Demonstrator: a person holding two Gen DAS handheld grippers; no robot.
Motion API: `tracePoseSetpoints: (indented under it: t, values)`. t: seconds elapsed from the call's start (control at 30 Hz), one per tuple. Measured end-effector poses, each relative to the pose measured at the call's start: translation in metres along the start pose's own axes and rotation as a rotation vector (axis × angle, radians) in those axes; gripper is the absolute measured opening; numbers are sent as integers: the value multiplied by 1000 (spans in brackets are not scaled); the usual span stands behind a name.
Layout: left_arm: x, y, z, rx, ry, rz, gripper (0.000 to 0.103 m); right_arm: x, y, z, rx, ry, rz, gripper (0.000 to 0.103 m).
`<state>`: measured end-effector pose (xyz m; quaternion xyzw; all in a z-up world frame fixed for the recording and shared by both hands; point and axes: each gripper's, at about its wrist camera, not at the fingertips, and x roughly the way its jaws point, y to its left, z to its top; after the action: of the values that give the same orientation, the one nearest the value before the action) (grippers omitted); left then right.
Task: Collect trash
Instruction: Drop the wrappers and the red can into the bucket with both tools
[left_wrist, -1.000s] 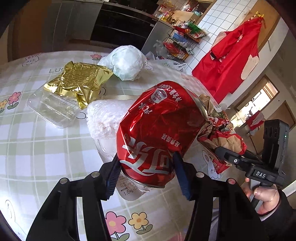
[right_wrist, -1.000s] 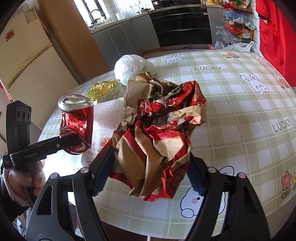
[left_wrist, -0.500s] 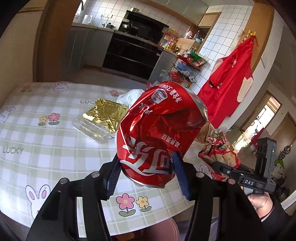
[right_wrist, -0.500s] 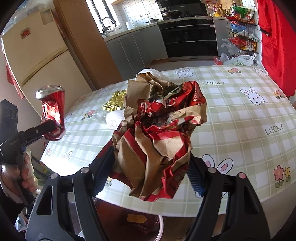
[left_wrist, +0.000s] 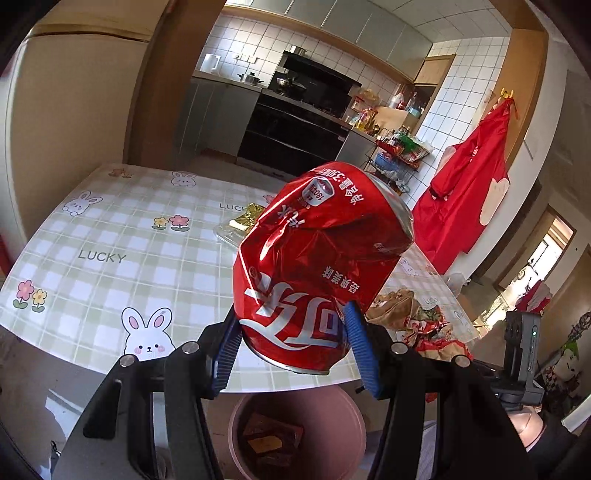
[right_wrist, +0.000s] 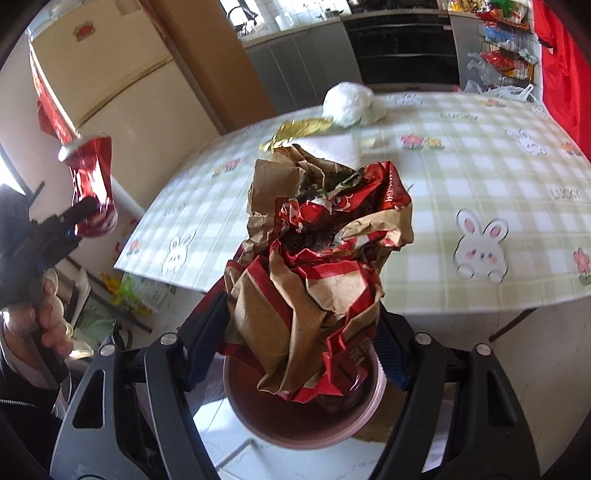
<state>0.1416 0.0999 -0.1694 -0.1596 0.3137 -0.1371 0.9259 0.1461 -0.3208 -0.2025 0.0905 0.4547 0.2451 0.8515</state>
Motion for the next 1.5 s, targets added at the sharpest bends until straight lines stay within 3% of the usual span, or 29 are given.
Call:
tracePoseSetpoints:
  t: [0.37, 0.53, 0.73, 1.07, 1.5]
  values:
    - [-28, 12, -22, -57, -26, -17, 54, 17, 34, -22, -67, 94, 12, 75]
    - [-34, 16, -26, -71, -34, -10, 54, 20, 43, -24, -83, 112, 20, 86]
    - [-31, 14, -30, -73, -21, -27, 54, 12, 46, -20, -85, 69, 10, 95]
    - [-18, 0, -40, -36, 26, -57, 54, -13, 26, -1, -44, -31, -53, 97]
    - [19, -22, -68, -2, 179, -124, 54, -48, -8, 14, 18, -137, -125, 97]
